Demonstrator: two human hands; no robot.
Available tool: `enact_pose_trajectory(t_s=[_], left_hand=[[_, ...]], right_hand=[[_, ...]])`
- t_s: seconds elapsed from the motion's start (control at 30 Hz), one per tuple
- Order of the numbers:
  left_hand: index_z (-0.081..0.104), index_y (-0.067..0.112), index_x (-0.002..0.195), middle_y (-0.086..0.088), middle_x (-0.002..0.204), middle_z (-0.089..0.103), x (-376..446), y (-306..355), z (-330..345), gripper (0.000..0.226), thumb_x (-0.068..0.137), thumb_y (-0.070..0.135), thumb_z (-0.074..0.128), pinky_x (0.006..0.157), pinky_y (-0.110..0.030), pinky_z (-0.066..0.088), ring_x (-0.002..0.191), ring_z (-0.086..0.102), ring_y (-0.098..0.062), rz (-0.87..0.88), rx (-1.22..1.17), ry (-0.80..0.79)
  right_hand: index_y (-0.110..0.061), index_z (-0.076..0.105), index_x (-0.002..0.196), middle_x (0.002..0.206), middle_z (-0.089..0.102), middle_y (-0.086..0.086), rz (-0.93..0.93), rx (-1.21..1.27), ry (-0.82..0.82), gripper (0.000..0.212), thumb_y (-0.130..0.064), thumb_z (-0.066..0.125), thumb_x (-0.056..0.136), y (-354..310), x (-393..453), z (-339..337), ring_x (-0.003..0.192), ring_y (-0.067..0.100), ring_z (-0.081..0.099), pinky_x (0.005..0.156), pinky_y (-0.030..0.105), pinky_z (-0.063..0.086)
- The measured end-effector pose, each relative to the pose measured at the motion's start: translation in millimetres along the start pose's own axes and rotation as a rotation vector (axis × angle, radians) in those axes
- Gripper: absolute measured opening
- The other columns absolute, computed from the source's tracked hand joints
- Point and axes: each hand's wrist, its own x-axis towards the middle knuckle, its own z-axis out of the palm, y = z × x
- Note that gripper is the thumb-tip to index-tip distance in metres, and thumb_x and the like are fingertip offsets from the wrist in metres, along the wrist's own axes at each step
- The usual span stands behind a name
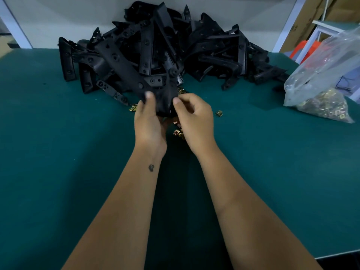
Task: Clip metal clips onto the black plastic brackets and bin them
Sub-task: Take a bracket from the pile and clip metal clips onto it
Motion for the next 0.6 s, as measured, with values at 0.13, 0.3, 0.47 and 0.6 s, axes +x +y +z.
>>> enact_pose_trajectory(t_s=[0.13, 0.3, 0.47, 0.6], left_hand=[[0.058, 0.020, 0.098, 0.002, 0.101, 0.068, 6.2, -0.6, -6.0, 0.015, 0.102, 0.010, 0.048, 0.095, -0.043, 0.055, 0.096, 0.066, -0.014, 0.137, 0.182, 0.142], [0.049, 0.023, 0.089, 0.009, 0.090, 0.057, 14.0, -1.7, -13.0, 0.017, 0.103, 0.013, 0.046, 0.091, -0.038, 0.055, 0.080, 0.057, -0.007, 0.219, 0.257, 0.265], [0.050, 0.026, 0.091, 0.006, 0.093, 0.058, 15.6, -5.6, -7.0, 0.015, 0.103, 0.017, 0.047, 0.092, -0.043, 0.054, 0.083, 0.057, -0.011, 0.210, 0.301, 0.330], [0.049, 0.023, 0.095, 0.005, 0.092, 0.055, 18.3, -5.5, -6.7, 0.011, 0.103, 0.017, 0.045, 0.092, -0.046, 0.055, 0.080, 0.055, -0.012, 0.199, 0.308, 0.375]], right_hand=[[-0.019, 0.068, 0.108, 0.105, 0.063, -0.003, -0.071, -0.520, 0.161, 0.021, -0.013, 0.052, 0.095, 7.4, 5.7, -16.2, 0.099, 0.015, 0.058, 0.071, 0.029, 0.043], [-0.011, 0.061, 0.128, 0.126, 0.051, 0.015, 0.222, -0.995, 0.136, 0.044, -0.002, 0.052, 0.086, 22.5, 18.1, -48.1, 0.117, 0.035, 0.042, 0.093, 0.037, 0.036], [-0.002, 0.066, 0.111, 0.112, 0.055, 0.016, 0.121, -0.930, -0.003, 0.032, 0.007, 0.048, 0.087, 21.5, 16.2, -28.2, 0.111, 0.032, 0.042, 0.078, 0.030, 0.033], [-0.004, 0.065, 0.115, 0.115, 0.055, 0.014, -0.016, -0.927, -0.097, 0.027, 0.000, 0.050, 0.092, 20.4, 15.0, -1.6, 0.111, 0.030, 0.044, 0.081, 0.032, 0.039]])
